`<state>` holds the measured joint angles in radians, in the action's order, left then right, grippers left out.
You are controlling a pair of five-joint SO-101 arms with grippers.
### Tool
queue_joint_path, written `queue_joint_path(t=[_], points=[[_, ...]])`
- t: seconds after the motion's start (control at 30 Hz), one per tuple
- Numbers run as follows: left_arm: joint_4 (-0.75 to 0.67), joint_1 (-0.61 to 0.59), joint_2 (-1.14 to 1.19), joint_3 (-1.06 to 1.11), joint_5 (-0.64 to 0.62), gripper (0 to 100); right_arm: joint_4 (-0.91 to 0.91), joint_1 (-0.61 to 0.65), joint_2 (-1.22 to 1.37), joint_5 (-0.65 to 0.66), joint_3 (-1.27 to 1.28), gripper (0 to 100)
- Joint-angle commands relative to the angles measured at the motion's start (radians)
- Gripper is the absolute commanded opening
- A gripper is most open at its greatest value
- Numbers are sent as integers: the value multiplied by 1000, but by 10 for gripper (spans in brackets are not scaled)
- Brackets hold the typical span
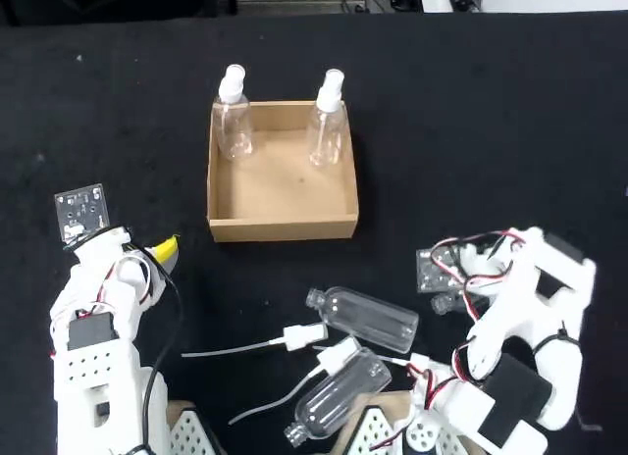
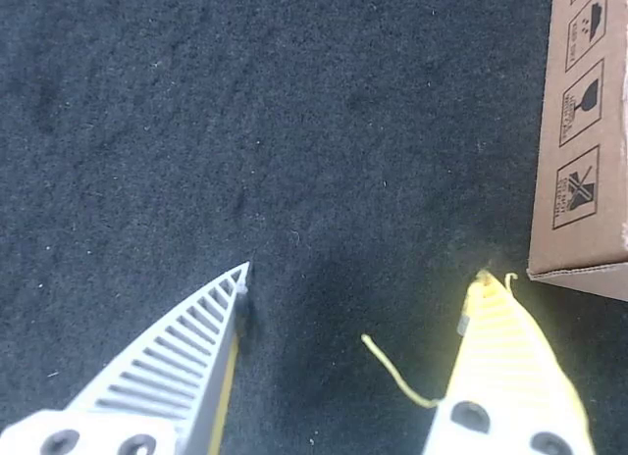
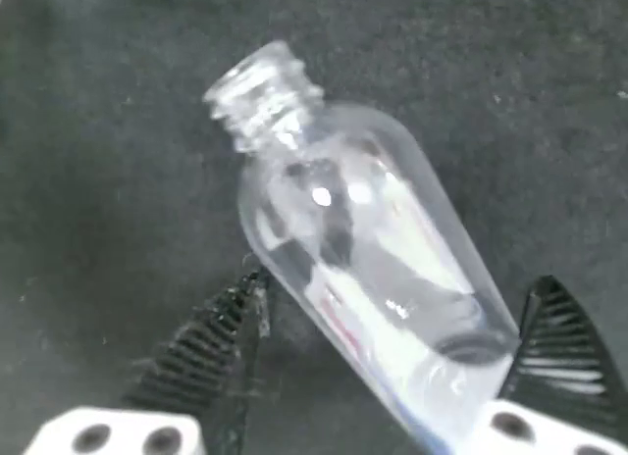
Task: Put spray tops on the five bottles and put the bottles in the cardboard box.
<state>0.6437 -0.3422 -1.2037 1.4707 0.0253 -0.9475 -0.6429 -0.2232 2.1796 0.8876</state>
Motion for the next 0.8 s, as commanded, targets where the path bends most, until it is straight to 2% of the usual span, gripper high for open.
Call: queue_joint_path(t=[0.0, 0.07, 0.13, 0.17, 0.23, 0.4, 0.47, 0.67, 0.77], points=[[-23, 8, 5, -12, -3, 310, 46, 3, -62, -5, 16, 253], [-23, 8, 5, -12, -3, 310, 41, 8, -65, -84, 19, 136], [-23, 8, 5, -12, -3, 310, 41, 12, -67, -236, 16, 28], [-23, 8, 5, -12, -3, 310, 46, 18, -67, -336, 13, 5], [-23, 8, 5, -12, -3, 310, 52, 11, -67, -555, -8, 42], [-23, 10, 5, -12, -3, 310, 51, -107, -58, -1211, -87, 23], [-23, 10, 5, -12, -3, 310, 48, -152, -58, -1373, -93, 47], [-23, 10, 5, -12, -3, 310, 46, -155, -59, -1366, -58, 306], [-23, 10, 5, -12, -3, 310, 44, -153, -67, -1356, -79, 302]])
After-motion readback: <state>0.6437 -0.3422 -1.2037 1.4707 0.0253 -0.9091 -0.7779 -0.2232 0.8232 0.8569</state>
